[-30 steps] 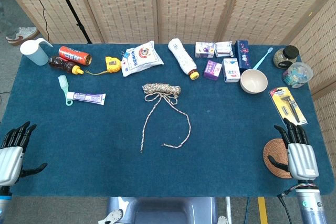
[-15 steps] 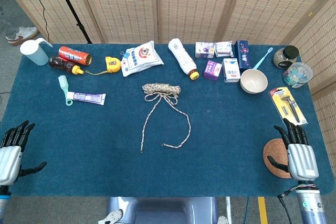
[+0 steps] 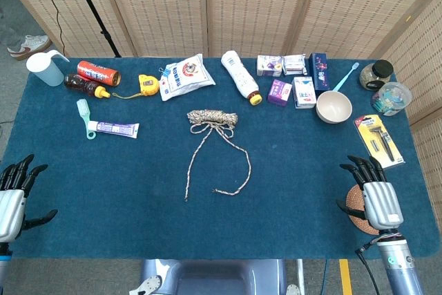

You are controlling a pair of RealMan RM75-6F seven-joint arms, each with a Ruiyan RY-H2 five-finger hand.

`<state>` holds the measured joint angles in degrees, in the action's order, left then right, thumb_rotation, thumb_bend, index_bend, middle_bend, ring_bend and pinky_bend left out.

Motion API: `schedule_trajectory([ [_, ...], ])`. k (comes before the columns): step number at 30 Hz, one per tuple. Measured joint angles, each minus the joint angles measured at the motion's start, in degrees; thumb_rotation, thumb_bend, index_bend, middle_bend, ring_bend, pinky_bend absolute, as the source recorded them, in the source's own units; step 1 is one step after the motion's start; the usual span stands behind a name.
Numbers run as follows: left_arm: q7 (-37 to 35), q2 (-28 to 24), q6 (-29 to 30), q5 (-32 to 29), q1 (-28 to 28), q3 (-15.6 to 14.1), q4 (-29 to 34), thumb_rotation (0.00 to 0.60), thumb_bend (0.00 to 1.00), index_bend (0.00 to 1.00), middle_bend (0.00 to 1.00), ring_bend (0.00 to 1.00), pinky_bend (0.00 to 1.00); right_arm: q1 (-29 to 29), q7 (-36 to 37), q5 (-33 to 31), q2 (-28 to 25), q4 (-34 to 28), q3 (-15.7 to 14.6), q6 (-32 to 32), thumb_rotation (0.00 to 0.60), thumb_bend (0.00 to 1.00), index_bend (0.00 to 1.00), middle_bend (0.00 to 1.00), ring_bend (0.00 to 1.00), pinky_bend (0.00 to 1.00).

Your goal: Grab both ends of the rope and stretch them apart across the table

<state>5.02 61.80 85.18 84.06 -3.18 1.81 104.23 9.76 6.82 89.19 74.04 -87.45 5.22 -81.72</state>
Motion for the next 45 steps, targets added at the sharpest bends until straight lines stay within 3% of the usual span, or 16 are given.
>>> schedule_trajectory([
  [8, 1.2, -0.3, -2.0, -0.3, -1.7, 0.8, 0.4, 0.6, 0.1, 0.23, 0.04, 0.01, 0.0, 6.1, 2.3, 2.7, 0.2, -1.1, 0.6, 5.6, 0.6, 0.2, 0.38, 0.25, 0.28, 0.14],
  [23, 4.1, 1.7, -6.3, -1.8, -6.2, 2.8, -0.3, 0.6, 0.1, 0.23, 0.04, 0.01, 0.0, 14.5, 0.7, 2.1, 4.1, -2.7, 1.3, 15.7, 0.6, 0.22, 0.42, 0.24, 0.25, 0.14],
  [31, 4.3, 1.4, -6.3, -2.3, -7.1, 3.7, -0.3, 0.6, 0.1, 0.23, 0.04, 0.01, 0.0, 19.0, 0.2, 0.8, 8.4, -1.0, 2.1, 19.9, 0.6, 0.3, 0.44, 0.25, 0.25, 0.15],
  [45, 3.4, 0.6, -5.9, -3.1, -7.3, 4.0, -0.7, 0.6, 0.1, 0.23, 0.04, 0.01, 0.0, 23.6, 0.1, -0.7, 14.4, 2.8, 1.9, 24.4, 0.6, 0.32, 0.5, 0.27, 0.25, 0.16],
])
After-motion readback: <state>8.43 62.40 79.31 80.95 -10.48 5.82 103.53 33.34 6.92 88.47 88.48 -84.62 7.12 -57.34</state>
